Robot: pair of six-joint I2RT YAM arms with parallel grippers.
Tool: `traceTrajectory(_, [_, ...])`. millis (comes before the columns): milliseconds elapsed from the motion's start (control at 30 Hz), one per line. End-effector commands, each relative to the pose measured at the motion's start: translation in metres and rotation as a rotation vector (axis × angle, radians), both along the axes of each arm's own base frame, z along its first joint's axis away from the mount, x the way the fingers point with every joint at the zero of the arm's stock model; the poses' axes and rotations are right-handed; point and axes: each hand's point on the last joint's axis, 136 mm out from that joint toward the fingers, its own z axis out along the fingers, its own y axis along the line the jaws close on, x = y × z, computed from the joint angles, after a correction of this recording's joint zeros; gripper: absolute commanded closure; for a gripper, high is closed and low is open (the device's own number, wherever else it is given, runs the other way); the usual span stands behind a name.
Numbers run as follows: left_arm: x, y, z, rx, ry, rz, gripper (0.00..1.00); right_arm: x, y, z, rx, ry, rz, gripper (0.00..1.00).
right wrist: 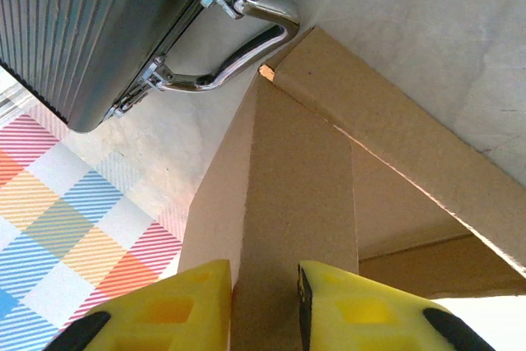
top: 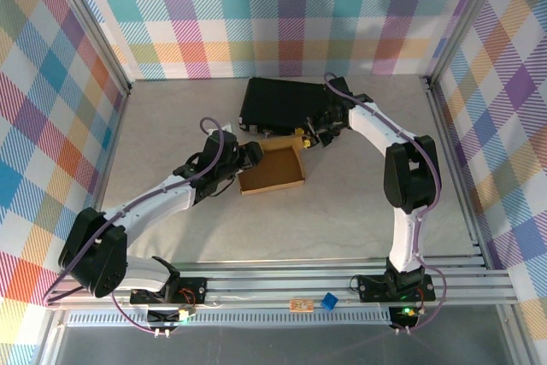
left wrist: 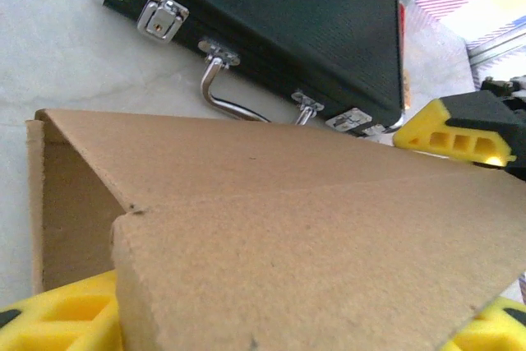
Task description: Fold the paper box
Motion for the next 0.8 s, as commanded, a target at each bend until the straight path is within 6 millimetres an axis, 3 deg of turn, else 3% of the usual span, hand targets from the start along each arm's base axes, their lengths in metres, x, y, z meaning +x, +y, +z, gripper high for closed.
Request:
traceTrajectory(0, [-0.002, -0.007, 0.002, -0.012, 0.007, -0.021, 0.46, -0.01, 0.004, 0.003, -0.001, 0.01, 0.01, 0.7])
traceTrajectory(333, [-0.019, 0.0, -0.025, -0.043, 0.074, -0.003, 0.59, -0.021, 0.0, -0.002, -0.062, -0.039, 0.082, 0.71])
traceTrajectory(767, [-0.043, 0.008, -0.055, -0.056, 0.175, 0.0, 0.65, -0.035, -0.006, -0.017, -0.123, -0.145, 0.176, 0.74])
